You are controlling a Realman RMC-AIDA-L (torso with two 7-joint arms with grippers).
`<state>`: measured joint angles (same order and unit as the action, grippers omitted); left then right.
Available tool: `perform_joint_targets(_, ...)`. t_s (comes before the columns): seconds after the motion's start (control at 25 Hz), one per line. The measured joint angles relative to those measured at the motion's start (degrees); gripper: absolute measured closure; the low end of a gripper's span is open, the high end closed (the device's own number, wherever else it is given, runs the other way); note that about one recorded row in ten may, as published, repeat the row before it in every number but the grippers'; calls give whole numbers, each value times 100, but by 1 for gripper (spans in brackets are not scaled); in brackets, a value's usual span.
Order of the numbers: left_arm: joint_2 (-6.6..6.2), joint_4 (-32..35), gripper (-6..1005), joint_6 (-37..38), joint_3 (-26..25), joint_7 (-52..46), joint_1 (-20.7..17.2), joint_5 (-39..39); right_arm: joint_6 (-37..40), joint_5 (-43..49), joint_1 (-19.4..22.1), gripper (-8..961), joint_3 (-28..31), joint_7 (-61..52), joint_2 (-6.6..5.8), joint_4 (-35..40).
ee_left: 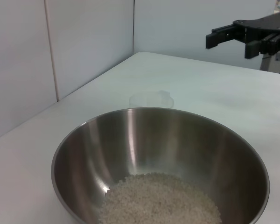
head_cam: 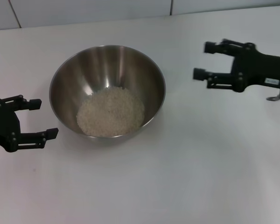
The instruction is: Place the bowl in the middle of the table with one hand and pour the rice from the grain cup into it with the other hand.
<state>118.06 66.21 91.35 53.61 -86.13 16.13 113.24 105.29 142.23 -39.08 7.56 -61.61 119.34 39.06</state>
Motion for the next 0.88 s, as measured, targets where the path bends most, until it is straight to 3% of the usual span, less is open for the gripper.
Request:
perform_joint_targets(0.04,0,1,138,2,0,-4,3,14,14,-96,-112,126,-694,-383,-6,253)
perform_joint_targets(0.08,0,1,138,2,0,-4,3,14,14,-96,-112,126,-694,-383,-6,253)
perform_joint_targets(0.12,0,2,138,2,0,-4,6,22,11,-189,-136,126,-1076,-549,-1,393)
perform_joint_targets(0.16,4,2,138,4,0,-5,22,65,-45,-458,-133,126,-1800,-886,12,637)
perform_joint_targets(0.2,4,2,138,4,0,-5,22,65,-45,-458,-133,126,-1800,-886,12,637)
perform_joint_targets(0.24,5,2,138,5,0,-6,25,70,-179,-752,-82,127,-2503,-1305,19,911)
perform_joint_targets(0.32,6,2,138,8,0,-6,28,74,-242,-843,-49,127,-2792,-1485,22,1048)
perform_joint_targets(0.36,6,5,138,12,0,-7,29,76,-410,-990,43,127,-3314,-1782,27,1333)
perform_joint_targets(0.64,5,6,138,36,1,-9,30,98,-824,-1213,305,126,-4491,-2432,26,1975)
perform_joint_targets(0.88,-2,6,138,73,-27,-9,30,137,-923,-1252,335,126,-4733,-2537,29,2087)
